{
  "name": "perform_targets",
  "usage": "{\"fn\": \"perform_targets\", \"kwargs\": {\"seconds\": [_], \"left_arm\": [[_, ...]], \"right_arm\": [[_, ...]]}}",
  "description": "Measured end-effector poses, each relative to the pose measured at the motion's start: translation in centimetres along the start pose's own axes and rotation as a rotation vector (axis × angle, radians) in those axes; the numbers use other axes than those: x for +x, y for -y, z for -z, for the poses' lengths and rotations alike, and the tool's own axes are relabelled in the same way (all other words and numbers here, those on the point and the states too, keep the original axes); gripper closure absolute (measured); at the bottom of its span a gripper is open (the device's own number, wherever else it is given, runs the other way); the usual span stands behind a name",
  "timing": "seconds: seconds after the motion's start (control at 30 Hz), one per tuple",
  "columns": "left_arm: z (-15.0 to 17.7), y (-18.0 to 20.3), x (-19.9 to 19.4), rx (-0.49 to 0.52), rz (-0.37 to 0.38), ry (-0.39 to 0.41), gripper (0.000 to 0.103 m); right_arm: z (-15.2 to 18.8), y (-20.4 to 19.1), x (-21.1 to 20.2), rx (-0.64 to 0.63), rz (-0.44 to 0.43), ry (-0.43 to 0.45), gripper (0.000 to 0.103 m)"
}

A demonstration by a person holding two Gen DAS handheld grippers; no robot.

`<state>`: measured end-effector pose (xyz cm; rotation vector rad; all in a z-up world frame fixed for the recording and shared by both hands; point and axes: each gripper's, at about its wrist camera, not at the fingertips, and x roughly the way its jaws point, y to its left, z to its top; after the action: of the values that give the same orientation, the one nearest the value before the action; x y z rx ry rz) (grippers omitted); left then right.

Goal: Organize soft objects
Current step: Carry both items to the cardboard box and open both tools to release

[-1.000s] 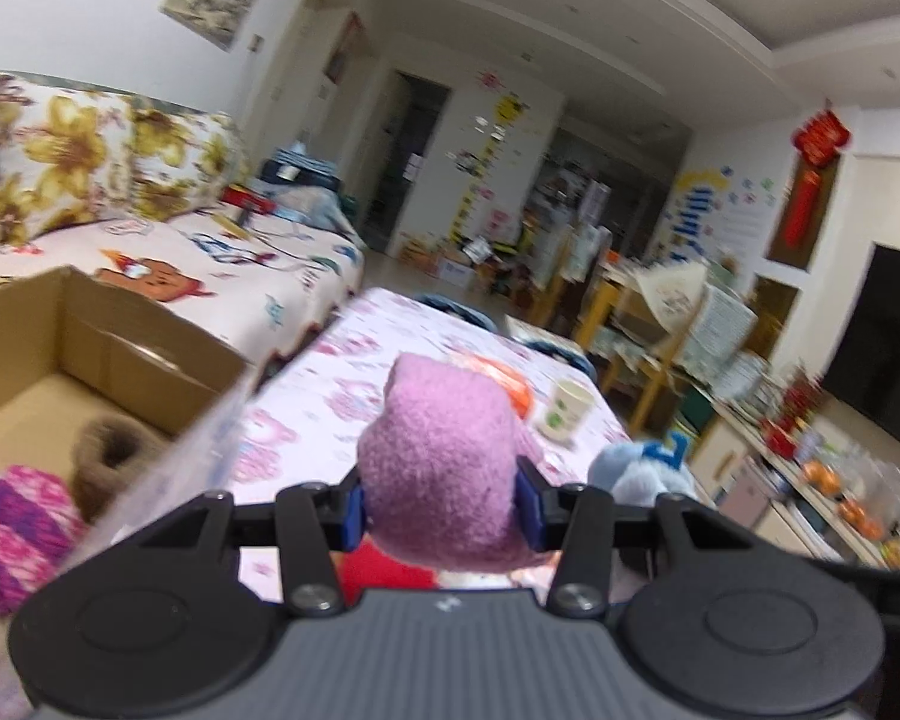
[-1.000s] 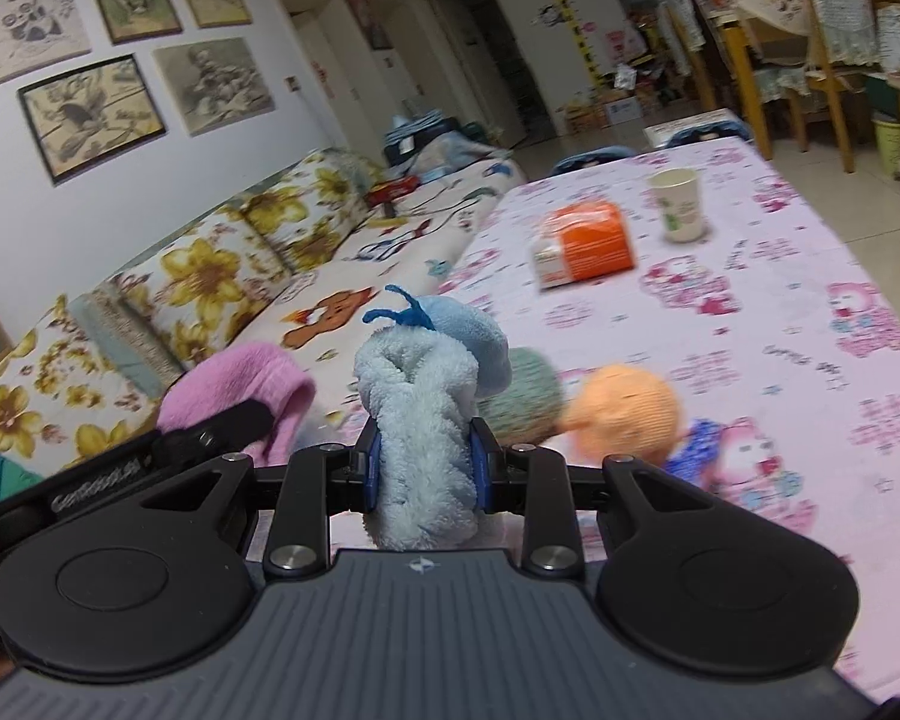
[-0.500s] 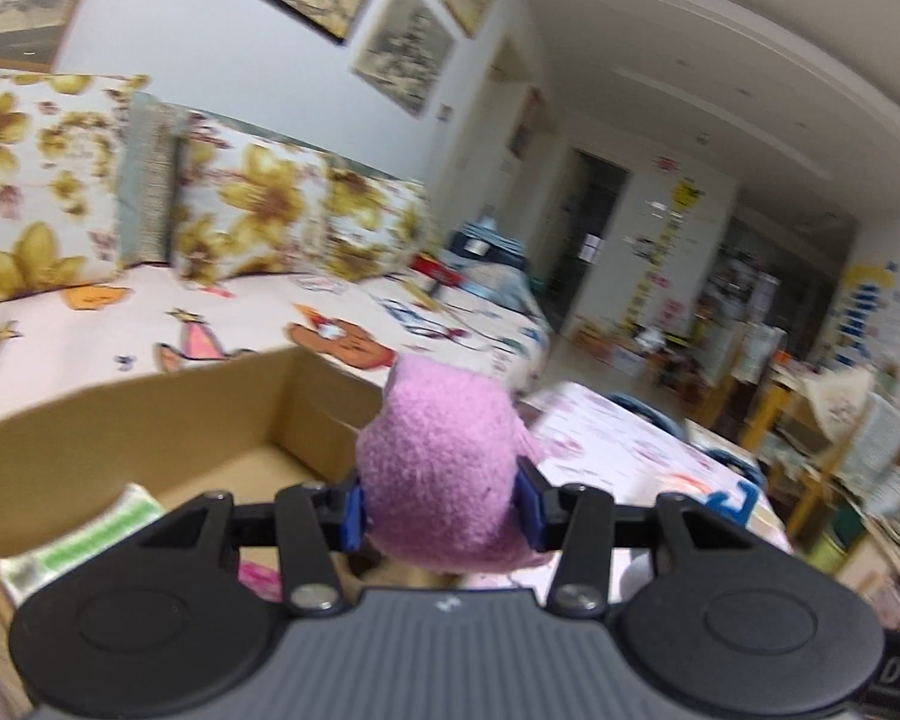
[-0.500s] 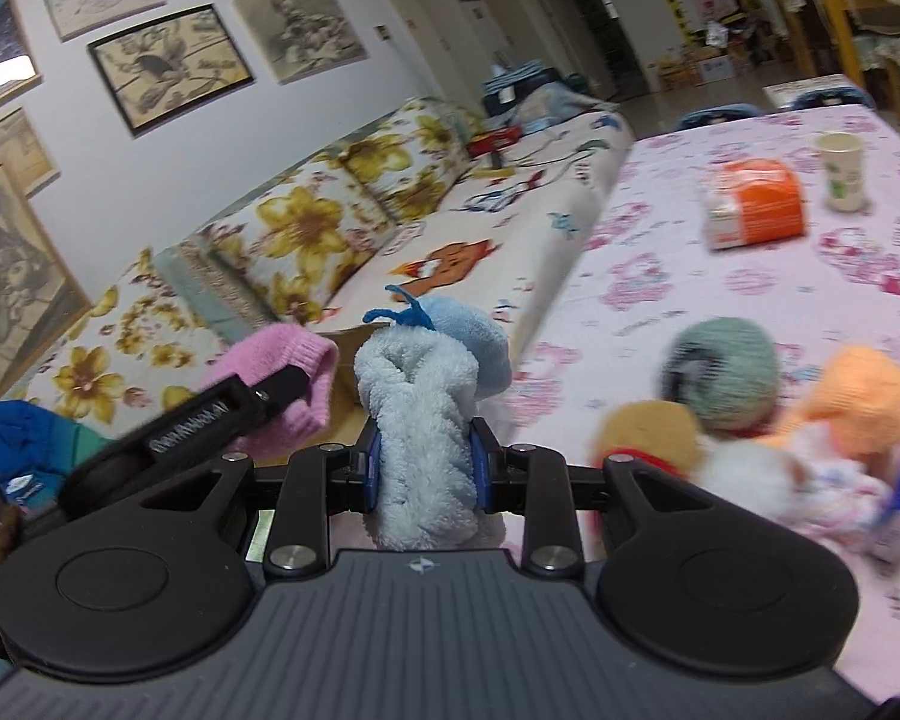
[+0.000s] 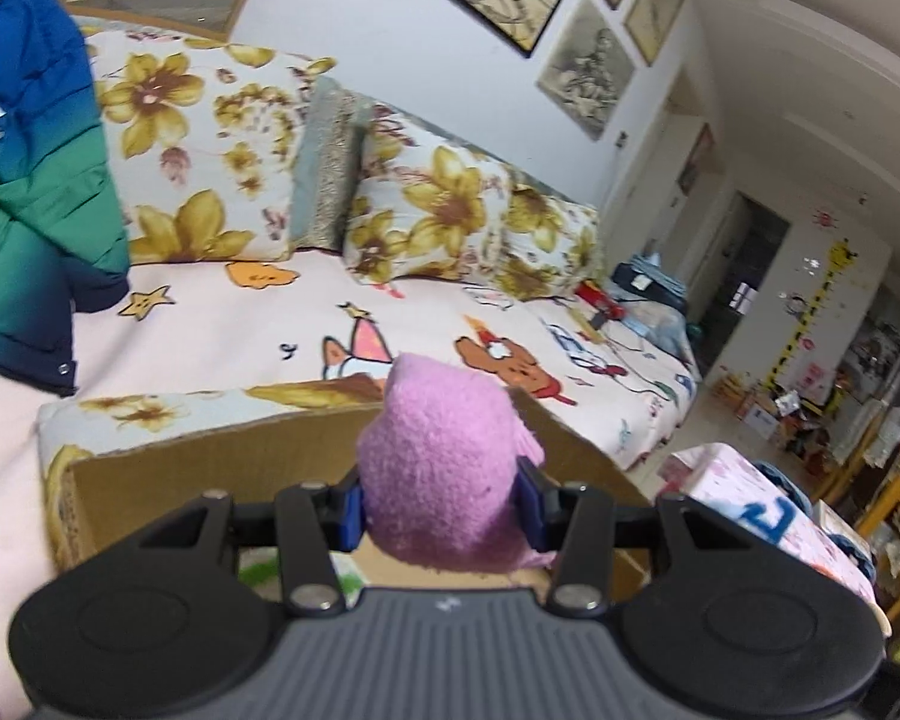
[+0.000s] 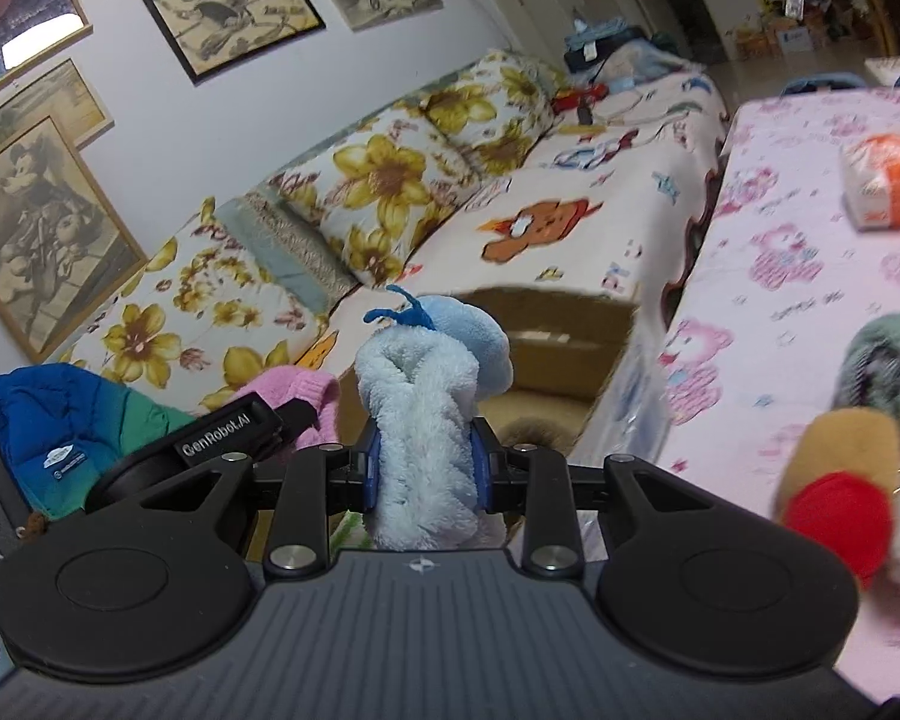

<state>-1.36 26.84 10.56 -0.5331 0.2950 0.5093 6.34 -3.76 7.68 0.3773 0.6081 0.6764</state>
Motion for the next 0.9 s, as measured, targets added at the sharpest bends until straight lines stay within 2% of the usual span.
{"fn": "perform_targets", "kwargs": {"seconds": [0.07,0.13,0.2,0.23,0.3,0.33,0.43,0.57,0.77,0.9], "left_arm": [[-0.2,-0.3,0.3,-0.006,-0.012,-0.004,0.056],[-0.3,-0.4,0.6,-0.005,-0.022,-0.009,0.056],[-0.4,-0.5,0.9,-0.002,-0.031,-0.013,0.055],[-0.3,-0.5,0.8,0.001,-0.038,-0.012,0.055],[-0.3,-0.4,0.9,0.007,-0.050,-0.007,0.053],[-0.3,-0.3,0.9,0.016,-0.045,-0.006,0.049],[-0.2,0.4,0.7,0.058,-0.030,0.009,0.028],[0.3,1.6,0.2,0.124,0.017,0.027,0.018],[1.4,3.3,-0.5,0.188,0.074,0.021,0.008],[1.9,4.2,-1.0,0.225,0.109,0.034,0.007]], "right_arm": [[0.3,0.0,0.3,0.007,-0.009,-0.014,0.064],[0.6,0.2,0.5,0.018,-0.025,-0.028,0.057],[0.9,0.2,0.3,0.021,-0.024,-0.038,0.034],[1.1,0.3,0.0,0.022,-0.028,-0.036,0.029],[1.0,0.2,-0.9,0.012,-0.027,-0.011,0.009],[1.0,0.1,-1.6,-0.002,-0.017,0.009,0.006],[0.6,-0.2,-3.8,-0.045,0.054,0.072,0.003],[0.8,0.4,-7.5,-0.075,0.146,0.143,0.002],[1.5,1.8,-11.5,-0.093,0.253,0.210,0.002],[1.9,2.5,-12.9,-0.087,0.288,0.233,0.002]]}}
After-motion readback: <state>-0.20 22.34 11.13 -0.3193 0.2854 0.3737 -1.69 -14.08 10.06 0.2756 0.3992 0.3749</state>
